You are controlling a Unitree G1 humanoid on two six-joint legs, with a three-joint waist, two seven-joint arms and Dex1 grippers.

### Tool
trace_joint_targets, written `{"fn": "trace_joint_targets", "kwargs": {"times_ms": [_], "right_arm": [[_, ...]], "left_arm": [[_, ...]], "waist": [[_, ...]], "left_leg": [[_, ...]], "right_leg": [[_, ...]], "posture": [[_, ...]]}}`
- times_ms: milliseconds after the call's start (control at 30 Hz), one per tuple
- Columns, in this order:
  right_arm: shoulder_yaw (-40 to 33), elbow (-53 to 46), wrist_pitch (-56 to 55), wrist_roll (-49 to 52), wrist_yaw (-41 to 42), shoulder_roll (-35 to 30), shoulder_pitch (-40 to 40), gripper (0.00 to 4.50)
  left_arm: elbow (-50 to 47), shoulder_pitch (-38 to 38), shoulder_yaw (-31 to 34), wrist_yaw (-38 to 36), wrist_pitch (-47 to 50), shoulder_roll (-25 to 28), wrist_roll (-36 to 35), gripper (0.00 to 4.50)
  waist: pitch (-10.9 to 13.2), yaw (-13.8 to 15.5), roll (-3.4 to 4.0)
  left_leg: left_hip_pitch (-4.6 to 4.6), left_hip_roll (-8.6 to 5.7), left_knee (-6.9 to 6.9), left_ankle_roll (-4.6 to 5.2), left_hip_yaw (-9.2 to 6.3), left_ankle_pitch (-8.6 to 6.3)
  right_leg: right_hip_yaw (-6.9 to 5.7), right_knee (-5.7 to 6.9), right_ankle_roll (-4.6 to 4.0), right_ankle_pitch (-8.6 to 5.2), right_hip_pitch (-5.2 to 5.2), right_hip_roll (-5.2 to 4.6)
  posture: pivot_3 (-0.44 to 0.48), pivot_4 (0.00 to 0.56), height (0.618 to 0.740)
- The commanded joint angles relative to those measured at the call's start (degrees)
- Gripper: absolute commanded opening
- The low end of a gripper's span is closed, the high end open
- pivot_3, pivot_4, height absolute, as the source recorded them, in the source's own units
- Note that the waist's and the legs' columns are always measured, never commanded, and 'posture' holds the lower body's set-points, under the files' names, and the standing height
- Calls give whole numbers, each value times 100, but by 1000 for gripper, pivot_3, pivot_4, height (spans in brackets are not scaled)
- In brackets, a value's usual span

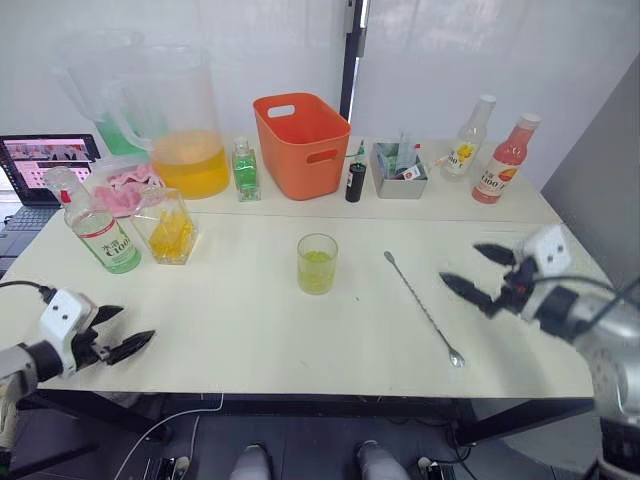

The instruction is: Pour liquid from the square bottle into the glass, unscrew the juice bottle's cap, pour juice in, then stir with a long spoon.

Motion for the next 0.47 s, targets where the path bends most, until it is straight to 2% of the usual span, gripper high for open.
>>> {"fn": "trace_joint_targets", "kwargs": {"times_ms": [33,167,467], "right_arm": [[-505,238,-953,49,29,34,350,4470],[-947,806,-1226,430,85,89,626,4470],[-981,1648,-1965,443,464,-89,890,4470]], "left_arm": [[-70,-117,150,43,-281,-13,-19,4500],[-17,-109,152,44,-269,-39,-51,4500],[-339,52,276,157,-170,-219,-189,4500]], "waist": [[0,6,0],[-2,-3,-4],[-2,-79,-4]], "left_leg": [[3,0,0,-35,-1,-19],[55,0,1,-41,0,-21],[58,-1,-7,-41,1,-20]], "right_leg": [[0,-1,-2,6,2,0],[0,-8,-3,7,50,-3],[3,-6,-3,6,48,-3]], "posture": [[0,150,717],[0,150,717],[0,150,717]]}}
